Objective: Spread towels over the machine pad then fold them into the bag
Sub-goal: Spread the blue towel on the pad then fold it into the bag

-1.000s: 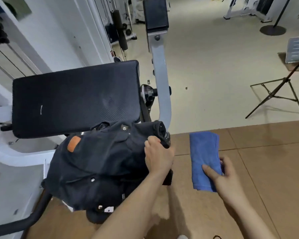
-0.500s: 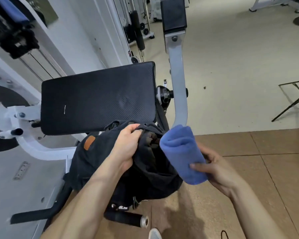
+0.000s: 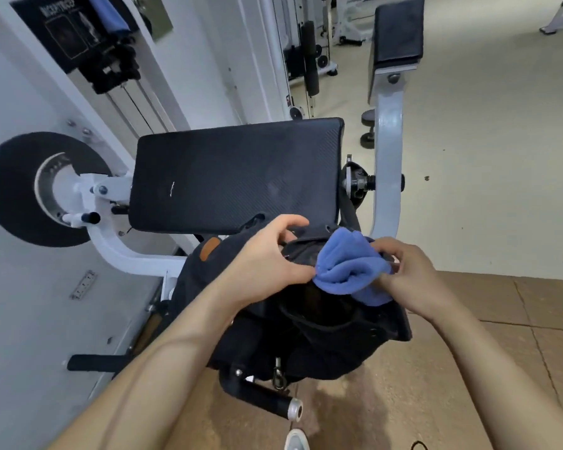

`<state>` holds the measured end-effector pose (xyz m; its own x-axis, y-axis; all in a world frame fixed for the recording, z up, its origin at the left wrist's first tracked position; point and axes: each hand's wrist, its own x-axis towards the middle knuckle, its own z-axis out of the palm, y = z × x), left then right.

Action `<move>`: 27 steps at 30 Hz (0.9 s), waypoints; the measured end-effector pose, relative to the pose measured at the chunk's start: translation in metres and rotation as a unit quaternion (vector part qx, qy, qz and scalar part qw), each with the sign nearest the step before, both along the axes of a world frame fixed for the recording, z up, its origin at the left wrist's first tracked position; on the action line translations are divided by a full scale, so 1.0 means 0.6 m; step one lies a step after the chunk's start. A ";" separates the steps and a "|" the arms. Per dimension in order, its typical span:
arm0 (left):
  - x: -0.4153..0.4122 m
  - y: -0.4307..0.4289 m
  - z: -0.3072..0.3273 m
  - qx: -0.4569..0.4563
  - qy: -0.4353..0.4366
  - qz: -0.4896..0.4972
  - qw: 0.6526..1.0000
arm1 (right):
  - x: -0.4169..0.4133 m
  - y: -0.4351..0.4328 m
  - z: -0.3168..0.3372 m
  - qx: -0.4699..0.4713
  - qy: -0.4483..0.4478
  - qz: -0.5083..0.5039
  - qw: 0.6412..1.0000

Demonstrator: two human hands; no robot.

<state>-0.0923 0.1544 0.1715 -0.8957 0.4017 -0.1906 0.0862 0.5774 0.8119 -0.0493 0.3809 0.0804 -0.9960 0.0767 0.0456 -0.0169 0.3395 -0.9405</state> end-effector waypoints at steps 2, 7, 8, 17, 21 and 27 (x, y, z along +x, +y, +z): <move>0.007 -0.047 -0.043 -0.054 0.017 0.020 0.998 | -0.004 0.004 -0.009 0.009 -0.010 -0.004 1.000; 0.009 -0.202 -0.197 -0.284 -0.032 0.224 0.932 | -0.038 -0.007 0.010 0.073 0.002 0.024 0.997; 0.014 -0.214 -0.226 -0.275 -0.056 0.248 0.927 | -0.045 -0.013 0.015 0.086 0.004 0.028 0.996; 0.009 -0.135 -0.226 -0.188 0.019 0.212 0.959 | -0.164 -0.050 0.030 0.084 -0.009 -0.016 0.996; 0.053 -0.008 -0.280 -0.114 -0.102 0.058 0.987 | -0.221 -0.054 0.085 0.105 -0.007 0.022 0.994; 0.033 0.008 -0.314 -0.213 -0.186 -0.004 0.959 | -0.252 -0.067 0.130 0.116 -0.030 0.171 0.978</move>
